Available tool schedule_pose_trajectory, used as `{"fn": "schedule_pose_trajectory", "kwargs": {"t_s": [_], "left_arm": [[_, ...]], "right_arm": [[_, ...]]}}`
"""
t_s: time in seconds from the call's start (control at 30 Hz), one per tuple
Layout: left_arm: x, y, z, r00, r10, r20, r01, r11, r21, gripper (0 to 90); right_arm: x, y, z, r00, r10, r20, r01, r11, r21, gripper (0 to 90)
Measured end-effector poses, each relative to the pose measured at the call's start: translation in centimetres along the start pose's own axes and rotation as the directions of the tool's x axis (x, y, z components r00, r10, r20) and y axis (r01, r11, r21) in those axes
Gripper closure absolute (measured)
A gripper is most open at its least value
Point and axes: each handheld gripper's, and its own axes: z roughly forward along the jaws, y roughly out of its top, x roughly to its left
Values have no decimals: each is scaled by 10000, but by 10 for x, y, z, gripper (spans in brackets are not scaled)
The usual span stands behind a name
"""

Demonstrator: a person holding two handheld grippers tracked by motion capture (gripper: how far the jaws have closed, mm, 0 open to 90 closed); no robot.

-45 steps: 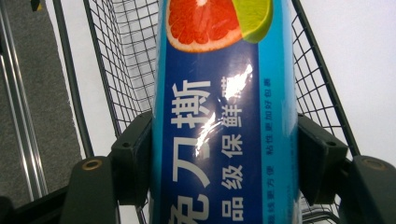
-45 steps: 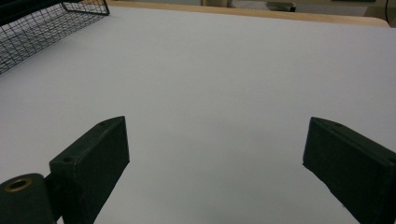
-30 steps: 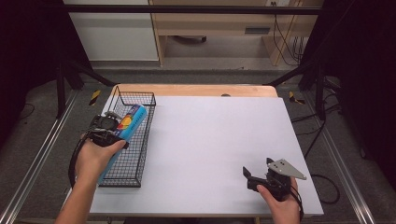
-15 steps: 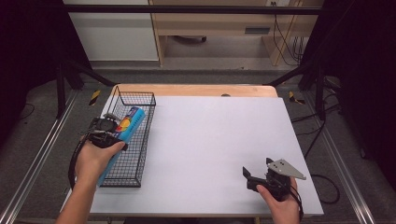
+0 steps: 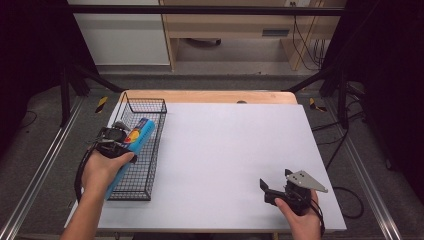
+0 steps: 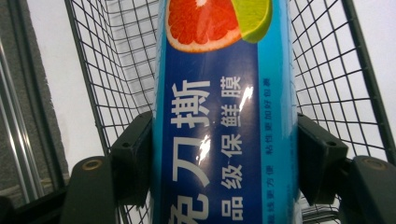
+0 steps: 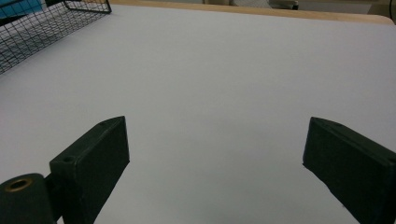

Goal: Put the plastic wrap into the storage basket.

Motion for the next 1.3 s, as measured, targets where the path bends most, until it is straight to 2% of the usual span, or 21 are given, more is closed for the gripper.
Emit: {"fn": "schedule_pose_trajectory", "kwargs": {"t_s": [0.6,0.87,1.07,1.3], "left_arm": [[-9,8,10,9970,521,-569,-477,9959,768,319],[-16,12,15,9915,979,-859,-868,9884,1246,319],[-18,14,18,9885,1167,-965,-1004,9821,1592,318],[-18,16,21,9882,1185,-973,-1016,9815,1625,317]], "right_arm": [[0,0,1,10000,30,-76,-30,10000,30,73],[0,0,2,10000,3,-95,-3,10000,62,73],[0,0,2,9999,18,-104,-17,10000,88,72],[0,-1,3,10000,1,-93,1,9999,111,73]]}}
